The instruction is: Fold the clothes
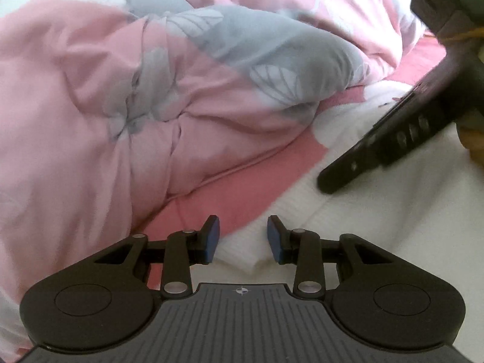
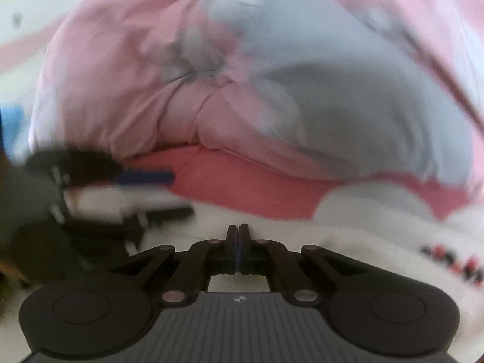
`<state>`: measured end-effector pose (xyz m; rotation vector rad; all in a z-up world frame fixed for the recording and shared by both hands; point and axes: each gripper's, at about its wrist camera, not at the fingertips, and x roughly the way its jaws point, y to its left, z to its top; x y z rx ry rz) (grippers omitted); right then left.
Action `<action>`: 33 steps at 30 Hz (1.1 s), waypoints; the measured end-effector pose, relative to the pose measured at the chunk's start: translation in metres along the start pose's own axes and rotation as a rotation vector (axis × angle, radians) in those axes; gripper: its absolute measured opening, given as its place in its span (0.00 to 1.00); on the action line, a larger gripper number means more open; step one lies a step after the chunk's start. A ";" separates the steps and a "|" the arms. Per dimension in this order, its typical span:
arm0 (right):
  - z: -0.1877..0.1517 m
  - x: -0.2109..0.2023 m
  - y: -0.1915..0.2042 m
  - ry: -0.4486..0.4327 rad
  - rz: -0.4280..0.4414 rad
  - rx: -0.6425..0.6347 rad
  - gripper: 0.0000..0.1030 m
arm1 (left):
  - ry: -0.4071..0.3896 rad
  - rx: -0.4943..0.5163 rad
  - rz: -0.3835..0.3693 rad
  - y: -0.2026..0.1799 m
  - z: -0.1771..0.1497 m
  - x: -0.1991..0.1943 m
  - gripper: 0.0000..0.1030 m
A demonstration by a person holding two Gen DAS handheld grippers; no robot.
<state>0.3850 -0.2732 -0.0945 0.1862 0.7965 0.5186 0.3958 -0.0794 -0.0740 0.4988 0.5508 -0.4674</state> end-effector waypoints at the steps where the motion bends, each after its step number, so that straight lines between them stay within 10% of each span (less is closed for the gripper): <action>1: 0.000 -0.002 -0.011 0.003 0.030 0.060 0.00 | -0.001 -0.004 -0.001 0.001 0.000 -0.001 0.34; 19: -0.017 -0.016 -0.079 -0.017 0.235 0.451 0.00 | 0.033 -0.207 -0.025 0.032 -0.012 -0.012 0.35; 28: -0.014 -0.007 -0.036 0.009 0.036 0.200 0.00 | 0.032 -0.053 0.091 0.000 -0.014 -0.008 0.36; 33: -0.018 -0.018 -0.036 -0.006 0.019 0.273 0.00 | 0.057 -0.172 0.144 0.010 -0.005 -0.039 0.39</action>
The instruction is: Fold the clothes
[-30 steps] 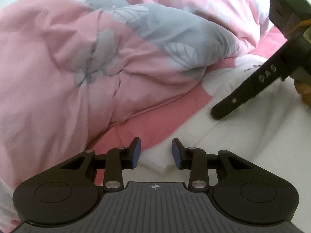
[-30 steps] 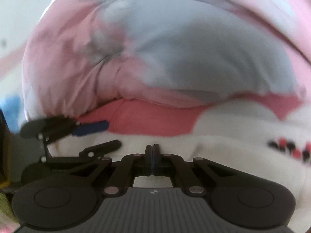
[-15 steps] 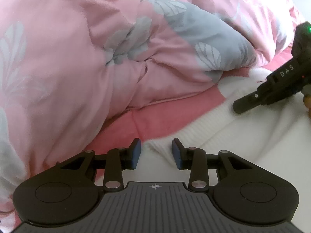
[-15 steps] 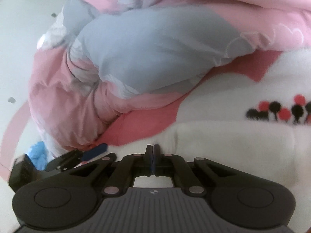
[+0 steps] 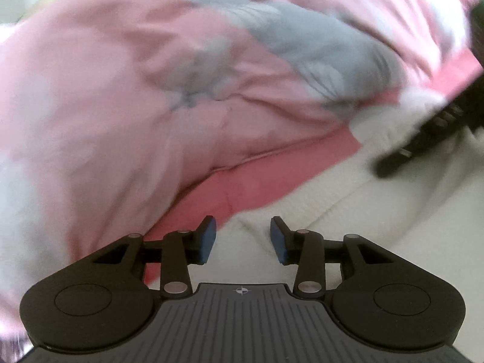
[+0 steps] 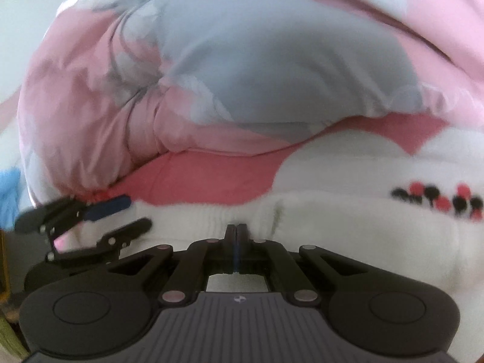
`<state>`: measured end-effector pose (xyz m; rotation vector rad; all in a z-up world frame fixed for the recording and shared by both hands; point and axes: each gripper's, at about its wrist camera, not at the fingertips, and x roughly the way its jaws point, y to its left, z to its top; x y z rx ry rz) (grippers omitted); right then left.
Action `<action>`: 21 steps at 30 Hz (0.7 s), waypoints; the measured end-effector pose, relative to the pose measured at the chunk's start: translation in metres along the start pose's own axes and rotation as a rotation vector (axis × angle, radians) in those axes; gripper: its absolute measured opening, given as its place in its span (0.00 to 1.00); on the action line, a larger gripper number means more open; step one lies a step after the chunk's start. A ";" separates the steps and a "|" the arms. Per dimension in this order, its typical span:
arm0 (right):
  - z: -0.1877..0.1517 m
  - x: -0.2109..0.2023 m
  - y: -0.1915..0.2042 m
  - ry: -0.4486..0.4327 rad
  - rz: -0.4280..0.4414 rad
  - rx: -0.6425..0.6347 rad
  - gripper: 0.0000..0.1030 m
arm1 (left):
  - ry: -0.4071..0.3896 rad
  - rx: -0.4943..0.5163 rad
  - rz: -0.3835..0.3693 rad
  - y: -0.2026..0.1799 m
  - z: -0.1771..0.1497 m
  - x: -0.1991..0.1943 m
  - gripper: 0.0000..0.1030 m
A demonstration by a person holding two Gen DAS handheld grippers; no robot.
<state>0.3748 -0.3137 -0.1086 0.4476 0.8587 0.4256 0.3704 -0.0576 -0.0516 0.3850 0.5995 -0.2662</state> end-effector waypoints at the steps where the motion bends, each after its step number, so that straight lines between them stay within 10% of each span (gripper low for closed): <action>1: -0.003 -0.011 -0.005 -0.001 0.014 0.070 0.00 | -0.005 -0.043 0.006 0.007 0.002 -0.016 0.39; 11: -0.114 -0.202 0.016 -0.149 0.164 0.216 0.00 | -0.078 -0.135 -0.072 0.012 -0.067 -0.219 0.42; 21: -0.258 -0.269 0.087 -0.164 0.003 0.006 0.01 | -0.018 -0.294 -0.173 -0.054 -0.164 -0.299 0.42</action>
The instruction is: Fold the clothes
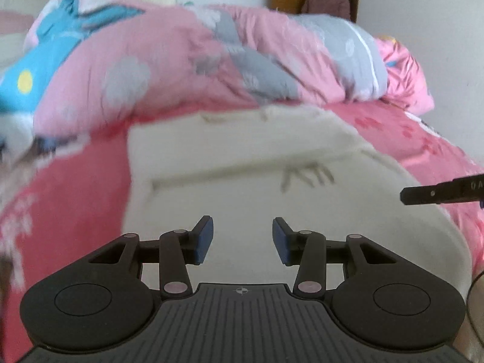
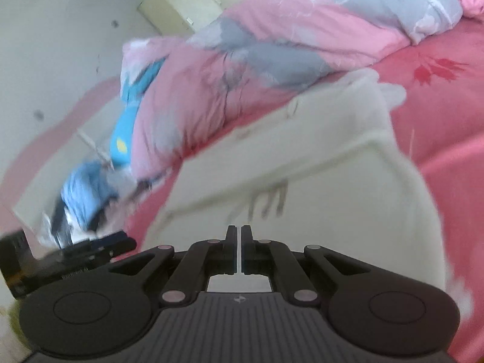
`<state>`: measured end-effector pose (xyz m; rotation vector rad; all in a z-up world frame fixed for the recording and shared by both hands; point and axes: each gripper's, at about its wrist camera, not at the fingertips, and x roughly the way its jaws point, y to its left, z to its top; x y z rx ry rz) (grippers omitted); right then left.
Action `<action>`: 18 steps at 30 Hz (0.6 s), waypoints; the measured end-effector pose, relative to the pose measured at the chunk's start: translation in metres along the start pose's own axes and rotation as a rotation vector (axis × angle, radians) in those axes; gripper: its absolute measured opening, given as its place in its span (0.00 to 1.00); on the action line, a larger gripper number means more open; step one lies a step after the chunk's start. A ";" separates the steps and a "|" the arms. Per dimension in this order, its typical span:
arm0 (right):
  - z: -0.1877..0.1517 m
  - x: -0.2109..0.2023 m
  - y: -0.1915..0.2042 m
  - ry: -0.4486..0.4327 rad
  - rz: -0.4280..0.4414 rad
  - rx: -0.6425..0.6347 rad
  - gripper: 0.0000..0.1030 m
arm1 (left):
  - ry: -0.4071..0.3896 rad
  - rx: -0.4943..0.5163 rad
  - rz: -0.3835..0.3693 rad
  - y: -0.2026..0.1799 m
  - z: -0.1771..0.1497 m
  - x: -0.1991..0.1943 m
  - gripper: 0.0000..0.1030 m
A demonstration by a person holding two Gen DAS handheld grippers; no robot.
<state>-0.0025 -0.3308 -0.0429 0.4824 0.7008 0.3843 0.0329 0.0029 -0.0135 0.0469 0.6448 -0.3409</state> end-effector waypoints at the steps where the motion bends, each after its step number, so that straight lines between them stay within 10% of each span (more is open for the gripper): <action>1: -0.013 -0.003 0.007 -0.001 -0.021 -0.021 0.01 | 0.008 -0.011 -0.008 -0.002 -0.008 0.001 0.42; 9: -0.089 -0.002 0.035 -0.061 -0.258 -0.169 0.01 | 0.010 -0.029 0.022 -0.018 -0.052 0.004 0.43; 18: -0.117 -0.001 0.029 -0.188 -0.298 -0.118 0.01 | -0.013 -0.082 0.036 -0.023 -0.057 0.008 0.59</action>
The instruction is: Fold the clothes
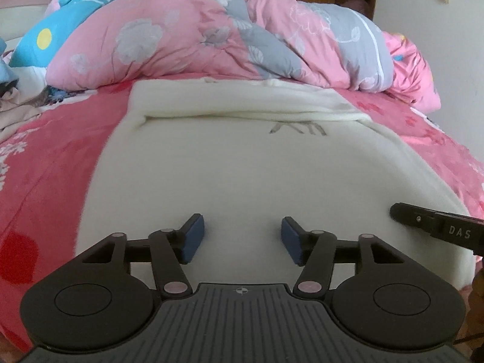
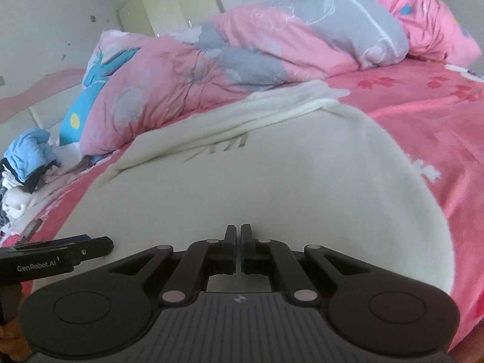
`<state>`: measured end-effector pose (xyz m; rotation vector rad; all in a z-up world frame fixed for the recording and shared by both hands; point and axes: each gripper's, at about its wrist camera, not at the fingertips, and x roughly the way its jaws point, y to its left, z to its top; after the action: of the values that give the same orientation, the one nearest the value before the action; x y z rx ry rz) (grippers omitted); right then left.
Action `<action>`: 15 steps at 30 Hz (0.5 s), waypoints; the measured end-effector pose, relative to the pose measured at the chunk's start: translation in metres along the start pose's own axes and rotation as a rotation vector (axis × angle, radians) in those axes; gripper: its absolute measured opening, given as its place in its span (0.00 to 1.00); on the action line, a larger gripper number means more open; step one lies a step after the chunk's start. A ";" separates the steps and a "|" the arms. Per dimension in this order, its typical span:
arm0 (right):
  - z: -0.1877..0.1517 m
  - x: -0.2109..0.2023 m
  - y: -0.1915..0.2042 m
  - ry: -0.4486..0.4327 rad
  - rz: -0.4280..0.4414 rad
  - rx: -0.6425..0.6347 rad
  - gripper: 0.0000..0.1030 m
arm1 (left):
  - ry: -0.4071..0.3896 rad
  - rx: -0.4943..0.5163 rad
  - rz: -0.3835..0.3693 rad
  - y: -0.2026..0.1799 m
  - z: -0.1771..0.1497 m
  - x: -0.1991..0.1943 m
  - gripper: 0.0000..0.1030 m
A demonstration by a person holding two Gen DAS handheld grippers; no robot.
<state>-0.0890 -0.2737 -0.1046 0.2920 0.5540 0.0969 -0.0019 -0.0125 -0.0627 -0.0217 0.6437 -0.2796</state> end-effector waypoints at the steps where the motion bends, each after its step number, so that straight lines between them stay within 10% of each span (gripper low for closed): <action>1: -0.001 0.000 0.002 -0.005 -0.008 -0.010 0.01 | 0.005 -0.003 0.003 -0.001 0.000 0.000 0.62; 15: 0.000 0.001 0.005 0.009 -0.025 0.007 0.02 | 0.061 -0.033 -0.016 -0.012 0.003 0.005 0.99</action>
<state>-0.0884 -0.2691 -0.1034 0.2909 0.5671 0.0719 0.0009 -0.0252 -0.0623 -0.0502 0.7092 -0.2862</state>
